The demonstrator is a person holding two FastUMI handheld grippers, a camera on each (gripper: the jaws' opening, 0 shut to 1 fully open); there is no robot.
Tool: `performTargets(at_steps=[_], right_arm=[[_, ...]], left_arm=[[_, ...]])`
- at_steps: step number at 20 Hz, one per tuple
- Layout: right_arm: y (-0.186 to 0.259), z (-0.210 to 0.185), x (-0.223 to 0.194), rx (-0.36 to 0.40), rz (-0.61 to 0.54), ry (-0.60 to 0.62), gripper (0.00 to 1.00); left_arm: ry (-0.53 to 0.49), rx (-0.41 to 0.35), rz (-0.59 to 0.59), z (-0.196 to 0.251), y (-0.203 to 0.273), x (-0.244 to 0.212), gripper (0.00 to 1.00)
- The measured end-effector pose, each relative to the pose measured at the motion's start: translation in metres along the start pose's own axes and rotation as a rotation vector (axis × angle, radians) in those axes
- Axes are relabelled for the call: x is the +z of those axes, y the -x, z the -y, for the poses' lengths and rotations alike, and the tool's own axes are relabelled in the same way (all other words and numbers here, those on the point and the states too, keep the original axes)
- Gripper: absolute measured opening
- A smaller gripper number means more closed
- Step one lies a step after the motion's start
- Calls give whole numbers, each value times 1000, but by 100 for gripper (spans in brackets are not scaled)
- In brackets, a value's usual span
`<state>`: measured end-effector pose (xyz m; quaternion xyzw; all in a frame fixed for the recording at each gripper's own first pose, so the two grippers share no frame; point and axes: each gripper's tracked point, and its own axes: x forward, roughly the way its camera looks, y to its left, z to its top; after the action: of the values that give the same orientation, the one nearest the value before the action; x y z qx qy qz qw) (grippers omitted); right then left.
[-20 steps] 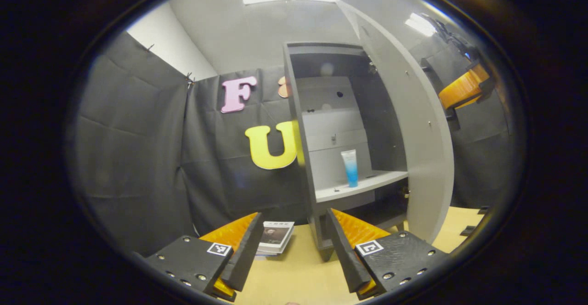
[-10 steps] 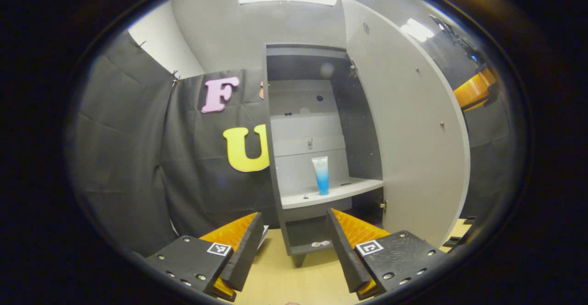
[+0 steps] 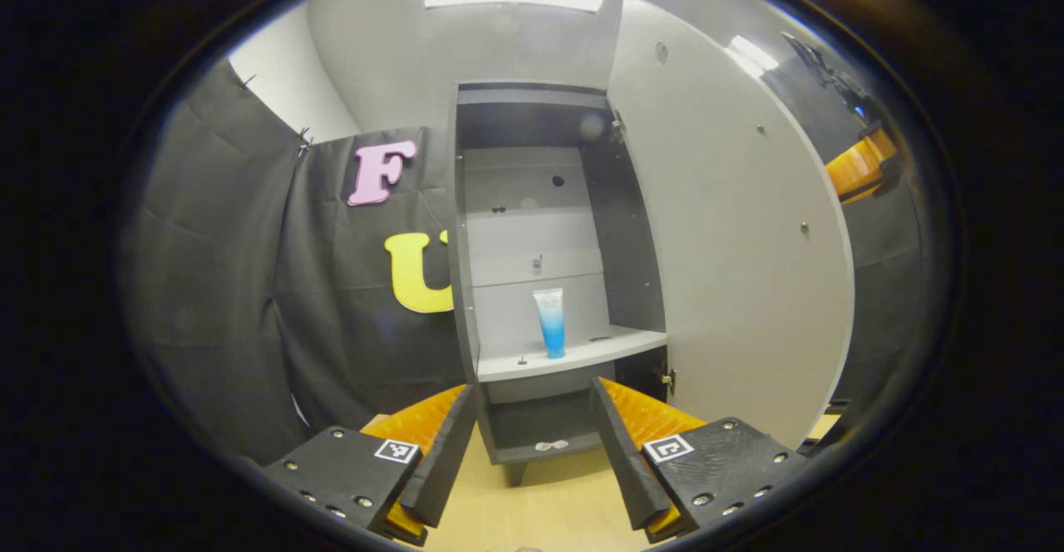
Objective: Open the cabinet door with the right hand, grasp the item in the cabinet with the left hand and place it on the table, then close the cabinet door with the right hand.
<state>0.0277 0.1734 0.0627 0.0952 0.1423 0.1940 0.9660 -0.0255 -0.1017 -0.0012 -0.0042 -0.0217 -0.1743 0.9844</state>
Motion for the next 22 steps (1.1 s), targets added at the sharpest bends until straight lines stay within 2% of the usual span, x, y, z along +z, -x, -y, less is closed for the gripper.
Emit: performTargets(at_steps=[1,2,5,6,7,10,12,14,15,18,19,20,21,22], right_arm=[[2,6,0,-16,4,-1,8],[3,13,2,-32,9,-5,11],[10,33,4,-82,26,-13,11],[9,43,5,-105,31,-3,4],[11,53,6,-129,37,6,8],[14,85,13,-204,63,27,7],[19,77,20,-152,102,-12,5],[26,68,35,-79,156,-50,7],[30,74,36,-80,172,-56,5],[55,109,43,-184,209,-36,7],[60,123,42,-225,220,-40,6],[60,139,40,-262,223,-46,0],[64,150,37,-288,220,-56,13],[67,160,32,-314,214,-65,14]], left_arm=[[-1,-1,0,3,-2,2,82],[-2,-4,0,8,-3,1,82],[-8,-11,4,22,-8,6,82],[-10,-13,4,25,-10,7,82],[-12,-14,3,29,-11,7,82],[-24,-18,-4,40,-15,6,82],[-30,-20,-6,43,-21,6,82],[-37,-19,-13,49,-28,5,82],[-36,-19,-19,52,-32,5,82],[-25,-18,-21,54,-49,5,83],[-20,-17,-21,56,-55,5,83],[-17,-18,-21,58,-60,6,83],[-14,-16,-22,59,-67,7,83],[-10,-14,-23,60,-74,6,82]])
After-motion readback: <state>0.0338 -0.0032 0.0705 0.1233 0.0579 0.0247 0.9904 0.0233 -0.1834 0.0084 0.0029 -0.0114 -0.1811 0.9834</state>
